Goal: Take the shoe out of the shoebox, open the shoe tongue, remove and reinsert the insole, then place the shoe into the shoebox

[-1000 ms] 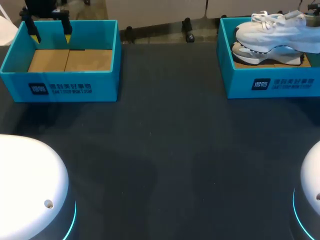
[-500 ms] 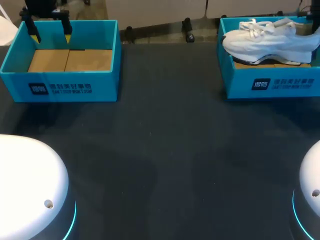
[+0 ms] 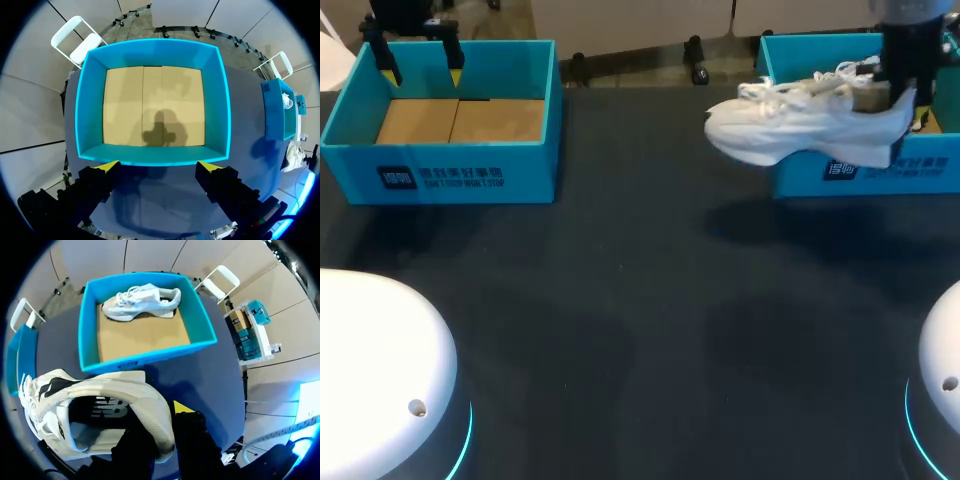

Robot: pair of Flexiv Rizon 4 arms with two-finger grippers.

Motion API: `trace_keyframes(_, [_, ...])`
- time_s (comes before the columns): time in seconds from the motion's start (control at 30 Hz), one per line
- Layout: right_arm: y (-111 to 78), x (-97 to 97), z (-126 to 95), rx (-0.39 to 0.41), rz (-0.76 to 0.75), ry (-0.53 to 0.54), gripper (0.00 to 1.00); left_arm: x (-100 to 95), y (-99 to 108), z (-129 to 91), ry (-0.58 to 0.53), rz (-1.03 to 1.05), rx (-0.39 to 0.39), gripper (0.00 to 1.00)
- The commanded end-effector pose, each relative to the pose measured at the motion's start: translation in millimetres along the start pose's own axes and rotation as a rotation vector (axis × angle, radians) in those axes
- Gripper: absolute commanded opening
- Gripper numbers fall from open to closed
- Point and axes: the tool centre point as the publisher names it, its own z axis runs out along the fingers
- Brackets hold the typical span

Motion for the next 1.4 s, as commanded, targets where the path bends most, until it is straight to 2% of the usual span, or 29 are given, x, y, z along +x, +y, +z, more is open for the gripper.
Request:
trace_keyframes(0.03, [-26.8,19.5,-11,-0.017,-0.001,-0.029,0.00,0.0,0,0,0.000,0.000,0.000,1.00])
trace_keyframes(0.57, [-117.0,84.8,-32,0.005,-0.009,-0.045,0.00,0.0,0,0,0.000,0.000,0.000,1.00])
trace_keyframes(0.83, [-161.6,107.2,-29,0.015,-0.014,-0.055,0.00,0.0,0,0,0.000,0.000,0.000,1.00])
trace_keyframes(1.07, [-200.4,117.3,-28,0.016,-0.037,-0.063,0.00,0.0,0,0,0.000,0.000,0.000,1.00])
trace_keyframes(1.2, [-215.4,124.5,-25,0.021,-0.053,-0.077,0.00,0.0,0,0,0.000,0.000,0.000,1.00])
trace_keyframes(1.4, [-226.4,141.2,-9,0.021,-0.076,-0.074,0.00,0.0,0,0,0.000,0.000,0.000,1.00])
